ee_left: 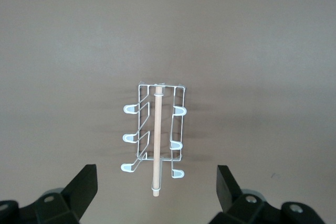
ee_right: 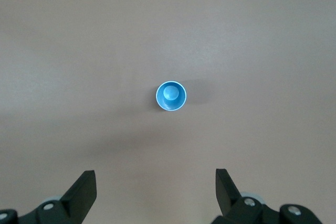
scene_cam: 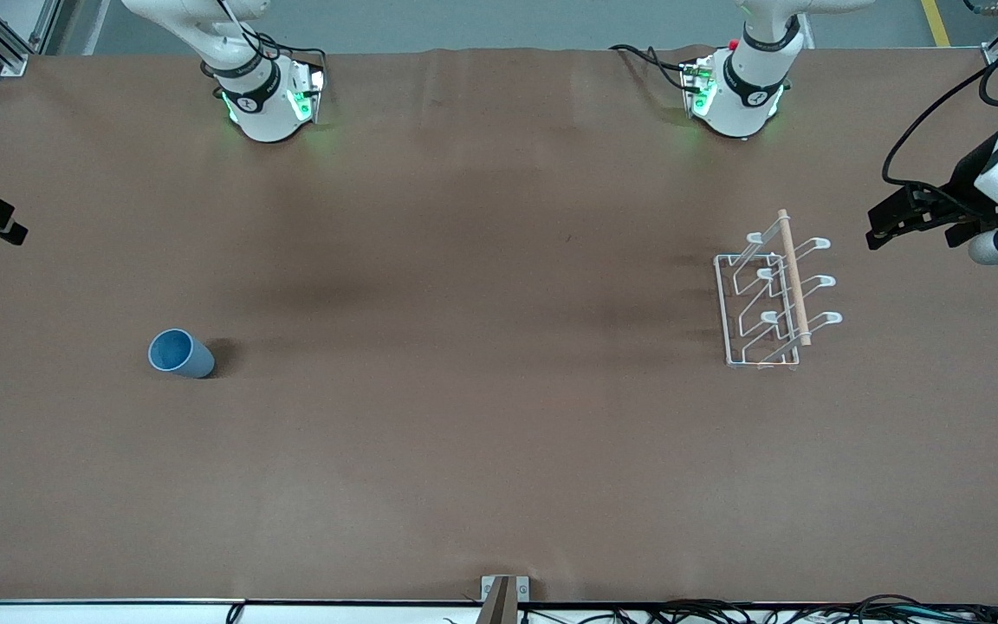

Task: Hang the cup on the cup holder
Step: 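Move the right gripper down toward the light blue cup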

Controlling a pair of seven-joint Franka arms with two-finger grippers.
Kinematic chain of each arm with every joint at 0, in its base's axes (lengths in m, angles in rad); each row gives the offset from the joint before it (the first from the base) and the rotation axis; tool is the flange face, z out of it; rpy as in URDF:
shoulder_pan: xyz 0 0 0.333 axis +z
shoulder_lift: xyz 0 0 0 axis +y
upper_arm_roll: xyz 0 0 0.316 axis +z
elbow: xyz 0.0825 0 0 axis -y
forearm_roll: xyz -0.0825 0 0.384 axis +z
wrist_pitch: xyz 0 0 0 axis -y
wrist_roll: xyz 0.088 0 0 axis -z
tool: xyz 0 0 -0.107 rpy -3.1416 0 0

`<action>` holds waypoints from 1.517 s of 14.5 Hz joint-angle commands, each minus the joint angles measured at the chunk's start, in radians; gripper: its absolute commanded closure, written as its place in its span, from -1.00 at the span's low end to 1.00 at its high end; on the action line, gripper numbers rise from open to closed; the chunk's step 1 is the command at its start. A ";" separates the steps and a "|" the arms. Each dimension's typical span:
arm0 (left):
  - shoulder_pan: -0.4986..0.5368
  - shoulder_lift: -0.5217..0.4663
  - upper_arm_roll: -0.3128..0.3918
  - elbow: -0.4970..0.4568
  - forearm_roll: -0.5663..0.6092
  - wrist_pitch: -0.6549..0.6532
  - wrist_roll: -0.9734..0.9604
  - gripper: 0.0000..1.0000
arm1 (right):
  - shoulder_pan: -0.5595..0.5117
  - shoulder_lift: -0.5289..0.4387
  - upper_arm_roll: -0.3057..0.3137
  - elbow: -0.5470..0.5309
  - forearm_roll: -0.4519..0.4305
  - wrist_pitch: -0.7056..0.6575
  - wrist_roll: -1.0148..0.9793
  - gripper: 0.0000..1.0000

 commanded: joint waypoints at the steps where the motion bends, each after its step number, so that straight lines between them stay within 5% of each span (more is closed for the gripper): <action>1: 0.006 0.010 -0.001 0.015 0.019 0.001 0.041 -1.00 | 0.000 -0.030 0.002 -0.031 -0.002 0.001 -0.009 -1.00; 9: 0.000 0.010 -0.003 0.018 0.019 0.001 0.027 -1.00 | 0.002 -0.030 0.001 -0.047 -0.005 -0.020 -0.072 -1.00; 12: 0.002 0.010 -0.003 0.017 0.020 0.001 0.031 -1.00 | -0.003 -0.027 0.001 -0.191 -0.005 0.031 -0.151 -1.00; 22: -0.006 0.011 -0.007 0.012 0.019 0.000 0.035 -1.00 | -0.029 0.128 -0.036 -0.678 -0.005 0.790 -0.420 -1.00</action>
